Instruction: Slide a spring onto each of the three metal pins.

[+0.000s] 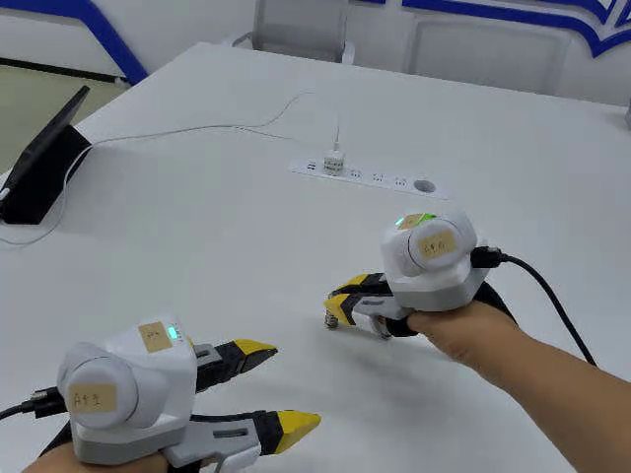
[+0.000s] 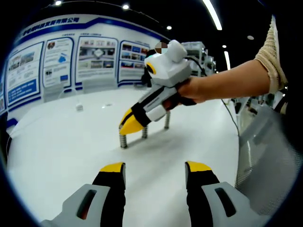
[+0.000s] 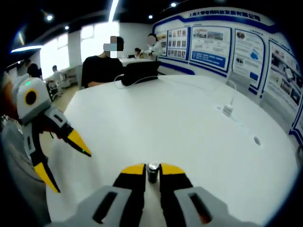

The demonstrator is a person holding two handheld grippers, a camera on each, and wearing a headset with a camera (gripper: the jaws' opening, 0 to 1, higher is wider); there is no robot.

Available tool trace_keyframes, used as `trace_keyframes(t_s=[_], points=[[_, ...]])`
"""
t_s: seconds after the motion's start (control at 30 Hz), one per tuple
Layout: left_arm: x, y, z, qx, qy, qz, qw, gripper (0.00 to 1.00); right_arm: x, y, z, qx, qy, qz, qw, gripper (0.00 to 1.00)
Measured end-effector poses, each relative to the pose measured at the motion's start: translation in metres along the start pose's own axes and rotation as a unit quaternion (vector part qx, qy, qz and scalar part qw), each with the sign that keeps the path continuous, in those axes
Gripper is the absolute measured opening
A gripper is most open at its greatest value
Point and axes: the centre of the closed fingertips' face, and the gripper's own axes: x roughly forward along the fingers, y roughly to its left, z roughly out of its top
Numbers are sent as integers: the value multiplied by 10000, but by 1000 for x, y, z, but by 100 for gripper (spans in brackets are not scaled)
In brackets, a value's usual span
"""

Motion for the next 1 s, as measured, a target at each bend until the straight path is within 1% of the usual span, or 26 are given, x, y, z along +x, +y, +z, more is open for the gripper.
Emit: trace_keyframes(t_s=[0.3, 0.57, 1.0], points=[[0, 3, 3, 36, -10, 29, 10000, 52, -8, 0, 3, -31, -118, -71, 9999, 16], [2, 5, 7, 59, -35, 36, 10000, 52, -23, -1, 4, 5, -253, -177, 9995, 18], [4, 6, 13, 110, -62, 21, 9999, 53, -48, 7, 5, 44, -497, -278, 9984, 21]])
